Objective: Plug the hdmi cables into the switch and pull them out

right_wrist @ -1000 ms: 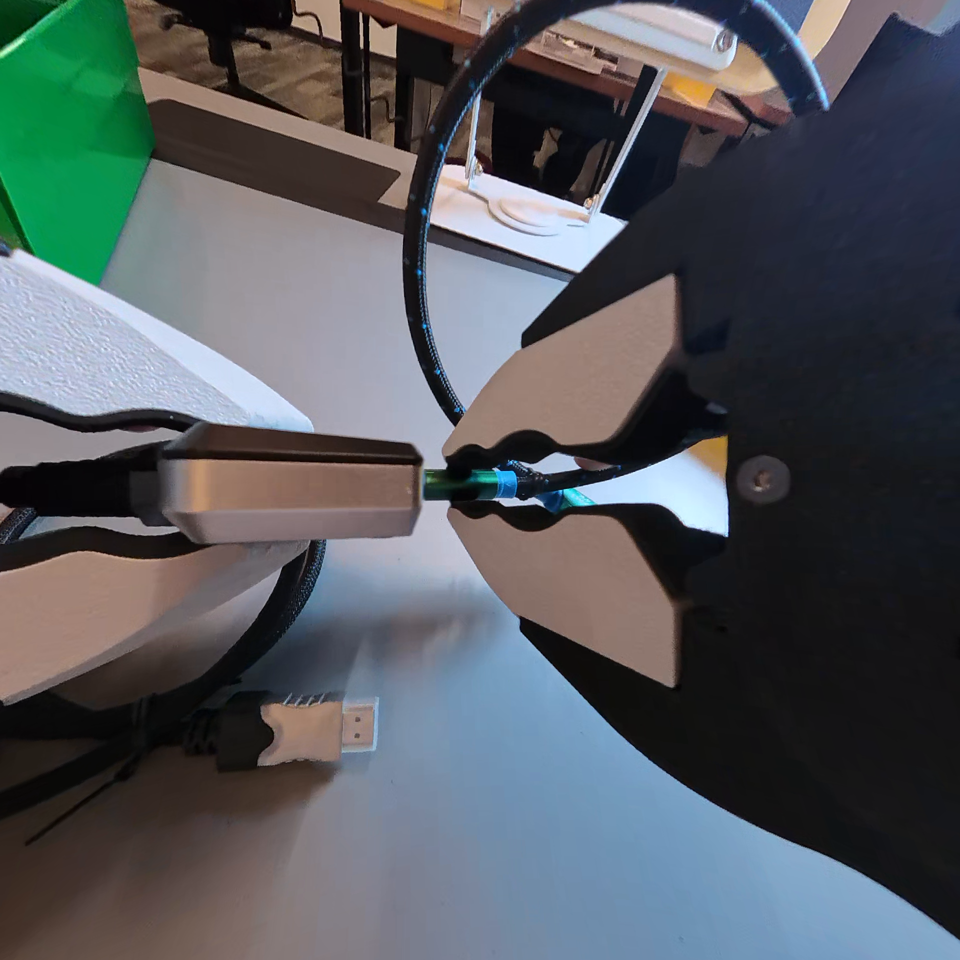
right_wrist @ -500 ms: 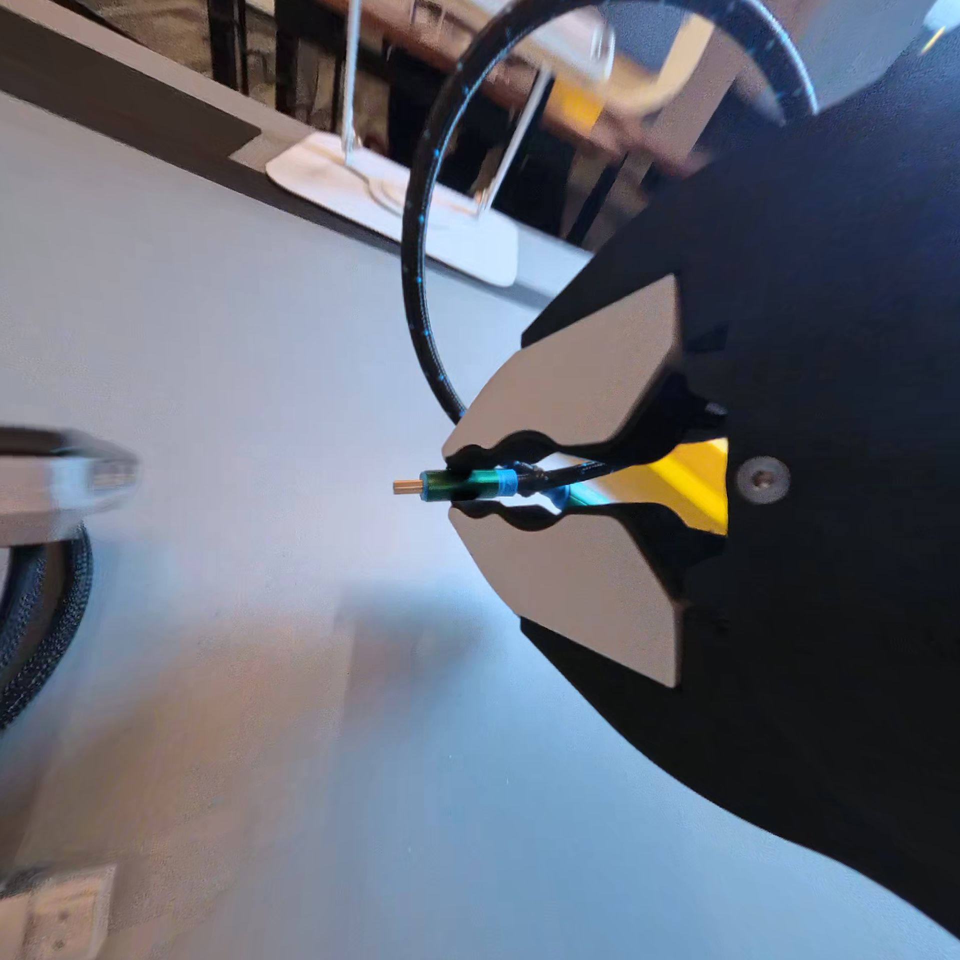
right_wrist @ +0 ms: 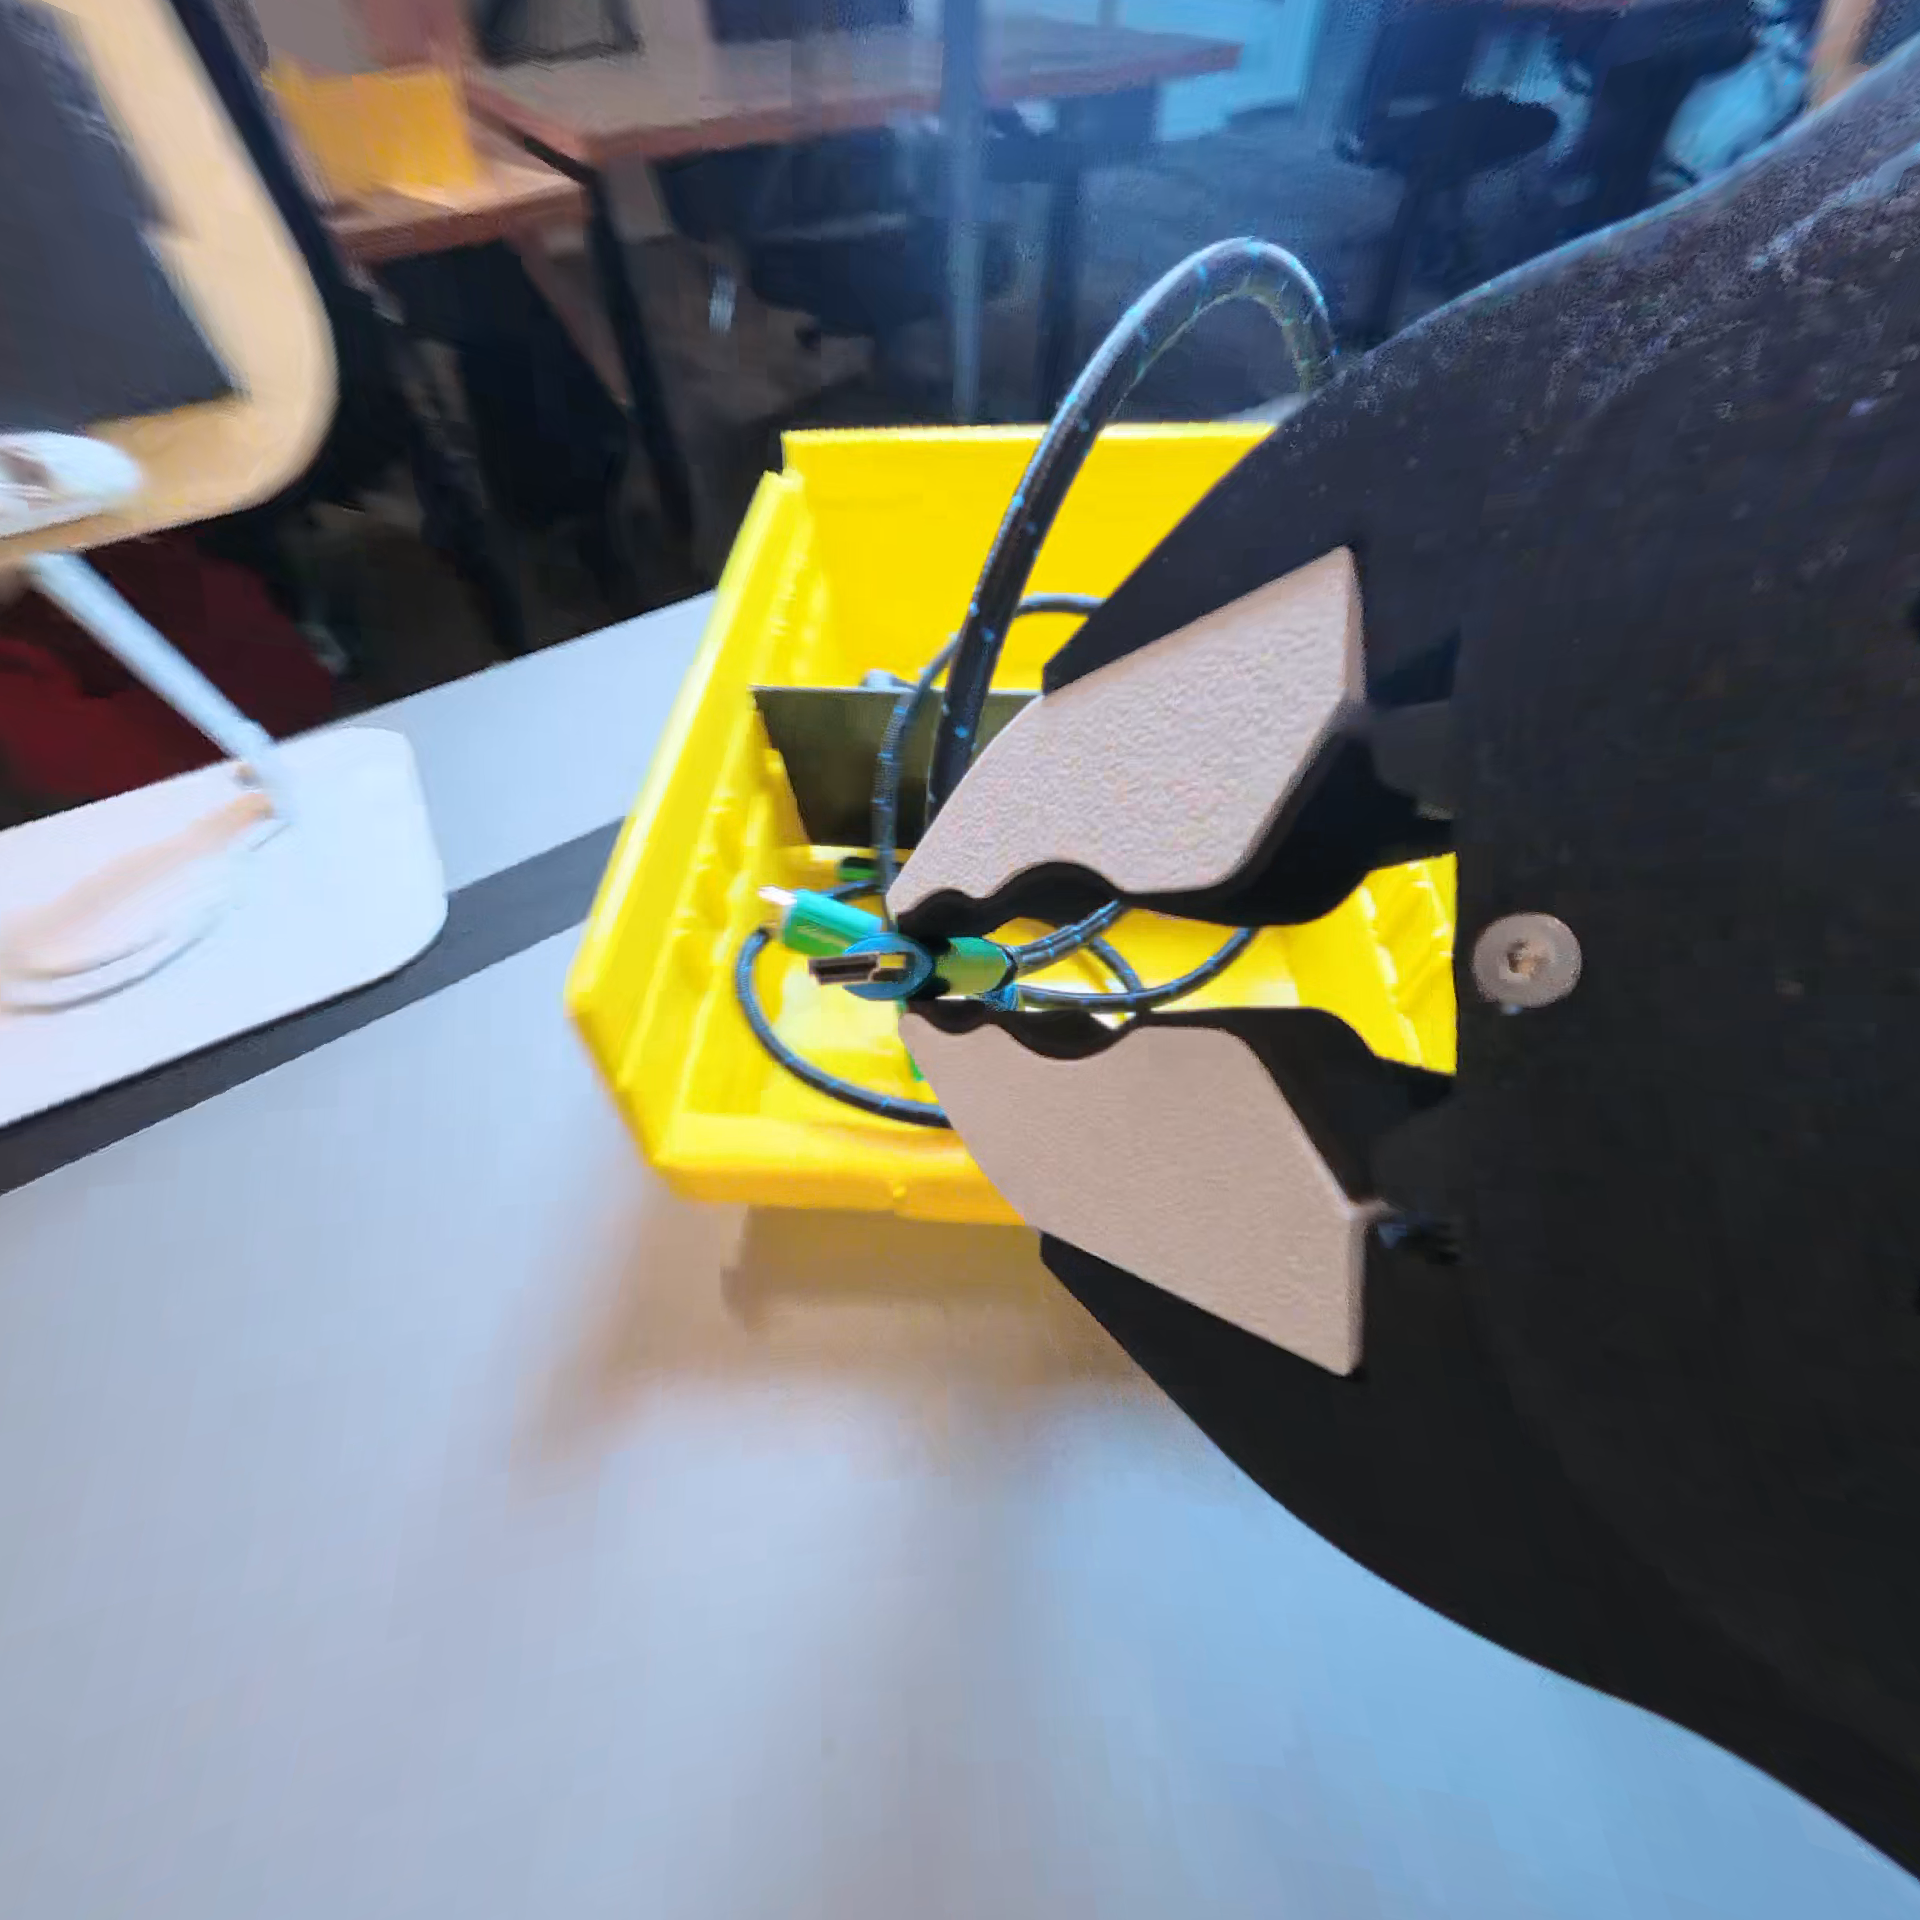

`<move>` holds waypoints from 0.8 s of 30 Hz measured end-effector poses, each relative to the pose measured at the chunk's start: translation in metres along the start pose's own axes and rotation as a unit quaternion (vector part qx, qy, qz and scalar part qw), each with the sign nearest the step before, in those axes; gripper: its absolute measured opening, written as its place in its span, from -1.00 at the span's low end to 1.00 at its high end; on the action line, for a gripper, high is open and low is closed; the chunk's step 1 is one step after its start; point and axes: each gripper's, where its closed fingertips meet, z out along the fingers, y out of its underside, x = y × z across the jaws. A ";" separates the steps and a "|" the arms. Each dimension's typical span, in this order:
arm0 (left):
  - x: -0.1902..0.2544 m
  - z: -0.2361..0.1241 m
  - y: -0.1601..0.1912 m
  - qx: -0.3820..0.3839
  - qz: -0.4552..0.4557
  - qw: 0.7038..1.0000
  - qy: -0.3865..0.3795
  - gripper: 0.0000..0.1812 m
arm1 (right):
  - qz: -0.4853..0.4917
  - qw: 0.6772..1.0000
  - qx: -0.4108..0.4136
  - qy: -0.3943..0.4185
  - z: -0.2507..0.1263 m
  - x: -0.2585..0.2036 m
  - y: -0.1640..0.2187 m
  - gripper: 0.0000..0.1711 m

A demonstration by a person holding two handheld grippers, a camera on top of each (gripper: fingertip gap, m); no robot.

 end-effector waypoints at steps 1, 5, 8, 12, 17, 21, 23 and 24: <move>0.000 0.000 0.000 0.001 0.001 1.000 0.000 -0.74 | 0.020 1.000 -0.013 0.002 0.007 0.004 0.011 -0.80; 0.001 0.001 0.000 0.002 0.005 1.000 -0.002 -0.74 | 0.077 0.997 -0.016 0.013 0.020 0.017 0.031 -0.70; 0.000 0.001 -0.002 0.008 0.008 1.000 -0.008 -0.74 | 0.099 0.994 0.044 0.023 0.005 0.027 0.013 -0.68; 0.001 0.000 -0.011 0.034 0.014 0.999 -0.012 -0.74 | 0.073 0.987 0.143 0.001 -0.024 0.014 -0.033 -0.69; 0.005 -0.007 -0.033 0.090 0.016 0.996 -0.012 -0.74 | -0.078 0.959 0.251 -0.110 -0.054 -0.076 -0.109 -0.68; 0.014 -0.008 -0.045 0.120 0.023 0.993 -0.001 -0.75 | -0.176 0.916 0.299 -0.201 -0.067 -0.170 -0.153 -0.64; 0.020 -0.009 -0.049 0.129 0.029 0.991 0.006 -0.75 | -0.215 0.901 0.305 -0.222 -0.067 -0.208 -0.165 -0.58; 0.022 -0.009 -0.051 0.131 0.031 0.991 0.009 -0.75 | -0.228 0.896 0.310 -0.222 -0.066 -0.222 -0.170 -0.58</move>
